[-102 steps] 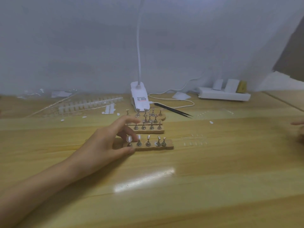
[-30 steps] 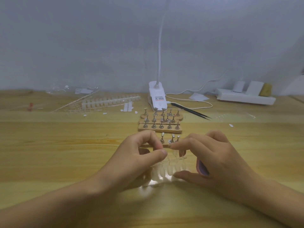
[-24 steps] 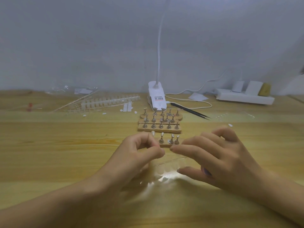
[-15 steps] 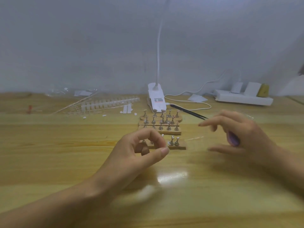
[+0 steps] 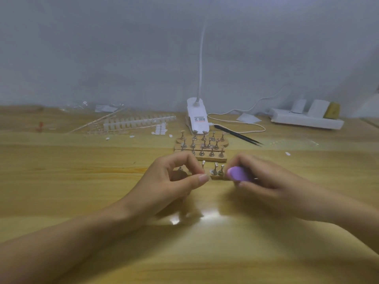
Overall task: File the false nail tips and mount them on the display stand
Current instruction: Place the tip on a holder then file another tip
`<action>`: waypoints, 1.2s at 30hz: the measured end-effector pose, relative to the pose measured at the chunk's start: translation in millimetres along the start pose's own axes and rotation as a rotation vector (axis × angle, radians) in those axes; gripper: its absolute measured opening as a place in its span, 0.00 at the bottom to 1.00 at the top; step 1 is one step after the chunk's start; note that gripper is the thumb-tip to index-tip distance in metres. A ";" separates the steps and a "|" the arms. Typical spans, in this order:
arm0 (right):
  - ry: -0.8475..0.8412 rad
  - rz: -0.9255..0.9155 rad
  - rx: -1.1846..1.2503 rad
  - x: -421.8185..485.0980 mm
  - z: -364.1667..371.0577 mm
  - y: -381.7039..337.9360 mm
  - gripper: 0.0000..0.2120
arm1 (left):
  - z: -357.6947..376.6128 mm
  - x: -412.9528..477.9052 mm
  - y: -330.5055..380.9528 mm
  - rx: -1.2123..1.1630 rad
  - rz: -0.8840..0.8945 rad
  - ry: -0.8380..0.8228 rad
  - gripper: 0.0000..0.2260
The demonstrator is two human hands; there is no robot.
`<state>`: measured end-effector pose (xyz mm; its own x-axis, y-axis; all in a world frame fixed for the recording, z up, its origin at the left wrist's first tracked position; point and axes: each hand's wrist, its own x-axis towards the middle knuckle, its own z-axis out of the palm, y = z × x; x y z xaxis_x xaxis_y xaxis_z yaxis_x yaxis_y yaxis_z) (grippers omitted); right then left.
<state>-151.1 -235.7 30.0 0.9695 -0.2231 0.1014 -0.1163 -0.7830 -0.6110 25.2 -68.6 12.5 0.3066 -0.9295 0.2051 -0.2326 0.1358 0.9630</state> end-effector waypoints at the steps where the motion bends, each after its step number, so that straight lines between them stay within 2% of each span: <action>1: -0.022 -0.017 0.025 1.5 4.9 -5.3 0.06 | 0.6 0.0 0.7 0.001 -0.008 -0.001 0.06; 5: 0.085 -0.035 0.109 7.4 17.4 -14.3 0.13 | 0.9 1.1 1.2 -0.013 -0.001 0.005 0.05; 8: 0.153 0.011 0.302 6.7 25.2 -16.3 0.16 | 0.6 1.6 1.5 0.012 0.023 0.003 0.05; 15: 0.118 0.094 0.705 4.3 37.0 -20.1 0.06 | -0.1 2.7 0.0 0.029 0.037 -0.042 0.05; 20: 0.194 0.153 0.941 5.7 36.4 -14.9 0.16 | -2.2 3.3 -2.3 0.024 0.015 -0.043 0.05; 23: 0.119 0.125 0.908 6.4 37.1 -16.4 0.19 | -1.7 3.6 -3.5 0.034 0.047 -0.068 0.04; 27: 0.290 0.138 1.050 7.6 35.3 -15.0 0.19 | -0.8 2.8 -3.7 0.067 0.107 -0.038 0.04; 33: 0.219 0.145 1.038 8.4 33.5 -14.3 0.22 | -0.8 1.1 -3.0 0.032 0.125 -0.002 0.04; 36: 0.159 0.130 0.888 7.8 37.6 -15.4 0.22 | -0.1 1.8 -3.9 0.138 0.168 -0.020 0.05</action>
<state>-133.6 -203.5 10.7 0.9115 -0.4075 0.0560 0.0498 -0.0258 -0.9984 26.8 -70.8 9.1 0.2354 -0.9045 0.3556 -0.4030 0.2421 0.8826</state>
